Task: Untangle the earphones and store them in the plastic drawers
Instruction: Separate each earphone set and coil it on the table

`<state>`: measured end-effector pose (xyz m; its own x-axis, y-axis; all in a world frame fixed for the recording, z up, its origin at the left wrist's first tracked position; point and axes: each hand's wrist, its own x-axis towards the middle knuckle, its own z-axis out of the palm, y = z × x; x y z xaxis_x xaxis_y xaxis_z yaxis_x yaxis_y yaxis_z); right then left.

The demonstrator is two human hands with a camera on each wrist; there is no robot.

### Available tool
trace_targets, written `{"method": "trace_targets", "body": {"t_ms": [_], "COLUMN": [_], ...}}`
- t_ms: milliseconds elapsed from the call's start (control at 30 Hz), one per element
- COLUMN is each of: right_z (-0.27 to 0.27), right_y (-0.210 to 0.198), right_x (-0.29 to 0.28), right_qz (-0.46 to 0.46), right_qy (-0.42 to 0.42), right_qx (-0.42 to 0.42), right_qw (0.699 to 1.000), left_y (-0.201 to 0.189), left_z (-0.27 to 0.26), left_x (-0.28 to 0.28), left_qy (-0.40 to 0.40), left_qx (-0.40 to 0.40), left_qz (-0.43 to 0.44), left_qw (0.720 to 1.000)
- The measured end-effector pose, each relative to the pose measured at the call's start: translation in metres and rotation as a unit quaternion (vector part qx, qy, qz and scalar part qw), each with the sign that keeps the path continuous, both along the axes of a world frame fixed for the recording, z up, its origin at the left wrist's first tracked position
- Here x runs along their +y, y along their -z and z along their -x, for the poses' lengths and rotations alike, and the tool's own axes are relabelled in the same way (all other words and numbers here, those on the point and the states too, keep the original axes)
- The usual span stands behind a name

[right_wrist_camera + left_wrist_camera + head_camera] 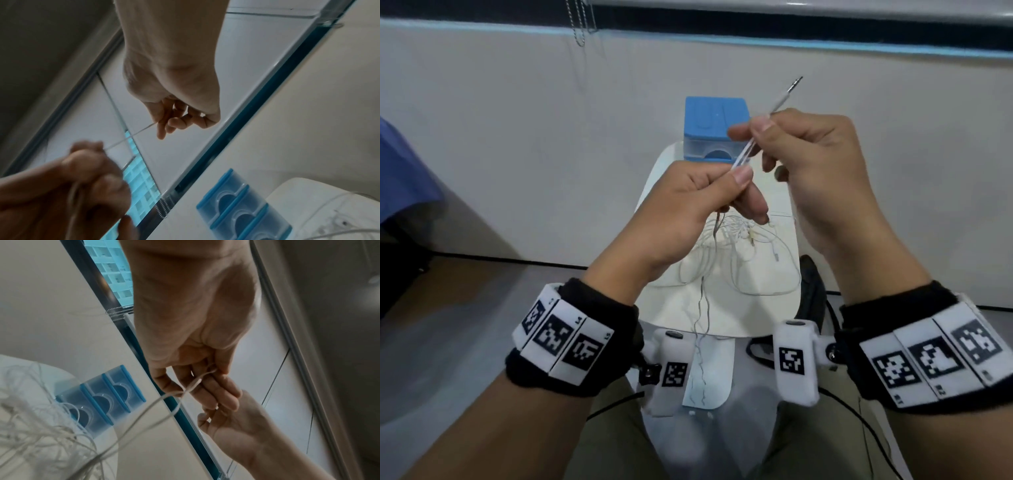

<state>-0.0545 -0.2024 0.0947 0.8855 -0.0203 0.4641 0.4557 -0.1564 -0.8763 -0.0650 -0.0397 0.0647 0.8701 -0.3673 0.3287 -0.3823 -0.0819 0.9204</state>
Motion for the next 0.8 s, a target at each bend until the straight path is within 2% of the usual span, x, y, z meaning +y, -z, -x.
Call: {"method": "trace_targets", "body": {"t_ms": [167, 367, 567, 800], "right_z": [-0.024, -0.047, -0.052, -0.035], "right_y": [0.011, 0.033, 0.086, 0.152], "right_x": [-0.025, -0.085, -0.136, -0.167], "right_qz": [0.026, -0.084, -0.163, -0.209], "right_qy": [0.072, 0.181, 0.282, 0.348], "right_qx": [-0.015, 0.061, 0.182, 0.322], "right_qw": [0.997, 0.978, 0.928, 0.855], "left_y": [0.006, 0.014, 0.010, -0.002], "left_z": [0.006, 0.016, 0.022, 0.027], "left_x": [-0.001, 0.003, 0.000, 0.004], "left_qy": [0.038, 0.102, 0.126, 0.156], "left_qx": [0.056, 0.110, 0.135, 0.142], "left_qz": [0.004, 0.006, 0.033, 0.074], "left_qw": [0.998, 0.989, 0.982, 0.975]}}
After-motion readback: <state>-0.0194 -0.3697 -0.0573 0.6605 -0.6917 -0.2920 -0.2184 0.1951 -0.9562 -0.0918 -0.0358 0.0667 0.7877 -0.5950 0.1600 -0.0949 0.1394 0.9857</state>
